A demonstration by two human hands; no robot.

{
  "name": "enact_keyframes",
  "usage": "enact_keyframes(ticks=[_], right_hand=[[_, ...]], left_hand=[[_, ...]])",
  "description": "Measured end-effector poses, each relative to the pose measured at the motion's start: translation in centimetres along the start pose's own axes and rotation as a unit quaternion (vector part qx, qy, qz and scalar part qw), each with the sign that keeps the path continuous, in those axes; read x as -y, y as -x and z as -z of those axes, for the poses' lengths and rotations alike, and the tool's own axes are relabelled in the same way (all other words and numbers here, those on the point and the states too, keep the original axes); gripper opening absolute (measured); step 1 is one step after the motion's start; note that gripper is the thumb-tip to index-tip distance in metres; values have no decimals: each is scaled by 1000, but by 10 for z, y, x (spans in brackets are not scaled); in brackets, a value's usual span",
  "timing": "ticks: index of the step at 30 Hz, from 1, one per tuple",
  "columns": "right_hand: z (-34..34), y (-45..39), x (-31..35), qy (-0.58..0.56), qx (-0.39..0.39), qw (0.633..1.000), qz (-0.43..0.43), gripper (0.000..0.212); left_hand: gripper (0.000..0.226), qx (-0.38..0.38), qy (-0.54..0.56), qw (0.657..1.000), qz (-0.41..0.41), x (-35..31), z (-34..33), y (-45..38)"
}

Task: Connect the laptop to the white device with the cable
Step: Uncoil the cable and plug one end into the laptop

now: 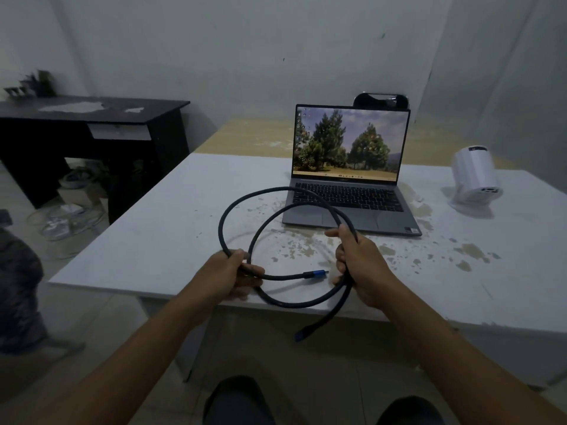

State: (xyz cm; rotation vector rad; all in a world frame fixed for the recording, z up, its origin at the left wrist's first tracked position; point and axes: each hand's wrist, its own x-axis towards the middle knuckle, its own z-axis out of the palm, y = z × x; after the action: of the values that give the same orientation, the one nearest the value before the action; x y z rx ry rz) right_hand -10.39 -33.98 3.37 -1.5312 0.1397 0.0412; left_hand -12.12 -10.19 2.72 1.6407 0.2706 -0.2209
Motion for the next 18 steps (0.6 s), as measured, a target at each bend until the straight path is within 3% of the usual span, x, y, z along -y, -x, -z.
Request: enact_keyframes(ticks=[4,9,18], right_hand=[[3,-4,13,6,2,1000,-16,41],[5,-5,24,11,32,999,-31,41],[-15,-12,34,-5,40,999,-7,41]], left_hand=[[24,-17,157,987,13,-2,1,1],[25,34,353,933,54,-10,4,2],[23,54,481,874,47,-19,0,-1]])
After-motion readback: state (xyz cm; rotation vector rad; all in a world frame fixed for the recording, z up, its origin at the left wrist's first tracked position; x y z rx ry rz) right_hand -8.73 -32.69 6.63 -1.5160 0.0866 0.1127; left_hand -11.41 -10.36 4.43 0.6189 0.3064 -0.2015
